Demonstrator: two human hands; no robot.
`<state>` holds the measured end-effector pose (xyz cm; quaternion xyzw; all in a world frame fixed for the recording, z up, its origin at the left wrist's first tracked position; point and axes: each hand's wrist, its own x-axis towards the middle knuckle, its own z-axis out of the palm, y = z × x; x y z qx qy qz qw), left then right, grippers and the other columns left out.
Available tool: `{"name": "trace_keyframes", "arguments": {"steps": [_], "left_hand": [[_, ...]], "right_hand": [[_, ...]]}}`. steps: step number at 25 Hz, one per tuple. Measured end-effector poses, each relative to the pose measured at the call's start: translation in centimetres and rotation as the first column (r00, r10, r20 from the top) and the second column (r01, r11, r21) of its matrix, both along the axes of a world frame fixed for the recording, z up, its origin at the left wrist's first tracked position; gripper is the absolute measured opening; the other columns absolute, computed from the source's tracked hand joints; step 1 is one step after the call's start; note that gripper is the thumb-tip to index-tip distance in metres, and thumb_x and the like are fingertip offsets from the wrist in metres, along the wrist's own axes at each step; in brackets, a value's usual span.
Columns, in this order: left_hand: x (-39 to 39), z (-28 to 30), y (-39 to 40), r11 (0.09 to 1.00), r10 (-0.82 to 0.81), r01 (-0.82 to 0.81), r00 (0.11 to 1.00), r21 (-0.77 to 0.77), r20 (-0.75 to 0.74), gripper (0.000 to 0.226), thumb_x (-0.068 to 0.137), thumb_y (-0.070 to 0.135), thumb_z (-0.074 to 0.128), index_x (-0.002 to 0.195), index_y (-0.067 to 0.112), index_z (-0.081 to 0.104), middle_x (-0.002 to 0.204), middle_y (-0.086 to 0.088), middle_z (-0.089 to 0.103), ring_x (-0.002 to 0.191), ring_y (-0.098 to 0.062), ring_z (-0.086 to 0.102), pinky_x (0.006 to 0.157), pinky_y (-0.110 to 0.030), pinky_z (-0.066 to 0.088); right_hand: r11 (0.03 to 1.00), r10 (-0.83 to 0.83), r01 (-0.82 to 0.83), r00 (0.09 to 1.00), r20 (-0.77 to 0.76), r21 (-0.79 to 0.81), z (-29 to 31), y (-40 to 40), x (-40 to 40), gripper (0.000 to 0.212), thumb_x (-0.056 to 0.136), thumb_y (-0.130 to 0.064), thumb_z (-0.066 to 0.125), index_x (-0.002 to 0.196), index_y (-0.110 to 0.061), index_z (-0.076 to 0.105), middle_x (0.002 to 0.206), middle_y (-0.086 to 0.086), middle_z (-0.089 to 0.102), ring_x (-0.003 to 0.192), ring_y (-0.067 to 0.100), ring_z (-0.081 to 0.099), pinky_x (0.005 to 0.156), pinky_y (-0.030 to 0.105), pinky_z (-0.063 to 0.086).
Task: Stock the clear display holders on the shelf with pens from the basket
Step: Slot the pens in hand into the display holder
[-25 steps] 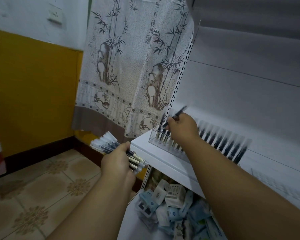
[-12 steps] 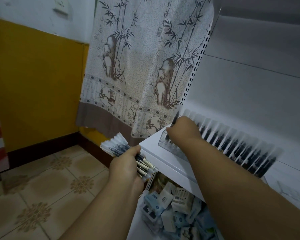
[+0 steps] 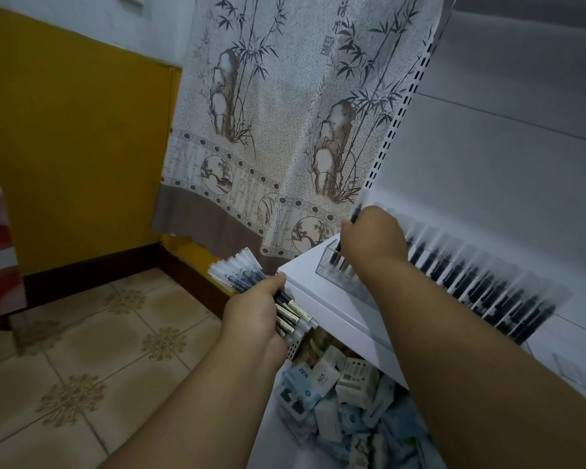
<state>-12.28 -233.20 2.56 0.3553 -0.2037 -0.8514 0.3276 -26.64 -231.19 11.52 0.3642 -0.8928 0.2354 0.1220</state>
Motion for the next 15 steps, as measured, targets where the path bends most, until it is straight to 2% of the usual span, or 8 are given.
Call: {"name": "trace_keyframes", "arguments": {"steps": [2,3,5,7,9,11,13,15], "left_hand": [[0.0,0.3,0.2,1.000,-0.005,0.005,1.000,-0.013,0.011,0.025,0.085,0.026,0.073,0.092,0.007,0.060,0.084,-0.017,0.065,0.058,-0.030,0.062,0.034,-0.024,0.045],[0.1,0.6,0.4,1.000,-0.002,0.002,1.000,-0.024,0.009,0.026,0.084,0.027,0.075,0.093,0.007,0.061,0.079,-0.014,0.066,0.052,-0.027,0.062,0.034,-0.024,0.045],[0.3,1.1,0.7,0.998,0.001,-0.001,1.000,-0.060,0.007,0.029,0.082,0.028,0.076,0.098,0.008,0.063,0.074,-0.011,0.067,0.045,-0.025,0.061,0.034,-0.023,0.044],[0.6,1.4,1.1,0.993,-0.023,0.024,1.000,-0.113,0.005,0.029,0.083,0.029,0.076,0.098,0.007,0.065,0.070,-0.011,0.066,0.045,-0.025,0.060,0.034,-0.022,0.043],[0.8,1.5,1.5,0.982,-0.057,0.060,0.998,-0.179,0.019,0.032,0.081,0.030,0.077,0.099,0.006,0.066,0.063,-0.007,0.063,0.048,-0.025,0.060,0.036,-0.022,0.044],[0.9,1.7,2.1,0.959,-0.097,0.101,0.995,-0.263,0.031,0.035,0.080,0.029,0.079,0.103,0.006,0.066,0.058,-0.004,0.062,0.052,-0.027,0.061,0.040,-0.024,0.046],[0.7,1.9,2.8,0.929,-0.110,0.121,0.993,-0.349,0.051,0.027,0.080,0.026,0.079,0.097,0.010,0.066,0.053,0.002,0.062,0.055,-0.024,0.060,0.049,-0.030,0.050],[0.8,2.0,3.5,0.912,-0.110,0.132,0.991,-0.387,0.080,0.020,0.081,0.023,0.078,0.095,0.014,0.067,0.051,0.006,0.062,0.060,-0.022,0.060,0.060,-0.037,0.052]], "right_hand": [[0.995,0.000,-0.001,1.000,0.012,0.096,0.1,0.1,0.2,0.021,0.093,-0.014,0.059,0.073,-0.011,0.053,0.077,0.007,0.057,0.068,0.024,0.051,0.059,0.024,0.037],[0.994,-0.001,-0.002,1.000,0.031,0.109,0.0,0.2,0.3,0.023,0.093,-0.015,0.060,0.071,-0.011,0.053,0.079,0.008,0.059,0.069,0.025,0.052,0.060,0.025,0.038],[0.997,-0.009,0.006,0.999,0.043,0.080,-0.2,0.4,0.5,0.038,0.095,-0.031,0.061,0.064,-0.013,0.049,0.074,0.007,0.061,0.065,0.024,0.053,0.056,0.025,0.036],[1.000,-0.013,0.013,1.000,-0.001,-0.002,-0.1,1.0,1.3,0.046,0.093,-0.051,0.058,0.066,-0.014,0.051,0.066,0.003,0.058,0.062,0.023,0.056,0.052,0.026,0.037],[0.989,0.136,-0.127,0.982,0.129,-0.076,0.1,1.8,2.2,0.045,0.091,-0.054,0.059,0.076,-0.011,0.058,0.071,0.003,0.061,0.069,0.023,0.060,0.061,0.031,0.047],[0.935,0.354,-0.332,0.861,0.366,-0.124,0.3,2.5,3.7,0.045,0.087,-0.049,0.067,0.083,-0.004,0.063,0.078,0.003,0.066,0.069,0.016,0.060,0.071,0.035,0.052],[0.891,0.437,-0.444,0.783,0.442,-0.092,0.4,3.0,4.4,0.042,0.081,-0.044,0.075,0.075,-0.006,0.059,0.074,0.005,0.064,0.065,0.015,0.057,0.069,0.040,0.053],[0.878,0.432,-0.478,0.782,0.450,-0.014,0.6,3.6,4.6,0.036,0.080,-0.041,0.078,0.073,-0.013,0.057,0.069,0.010,0.060,0.059,0.019,0.051,0.059,0.039,0.048]]}}
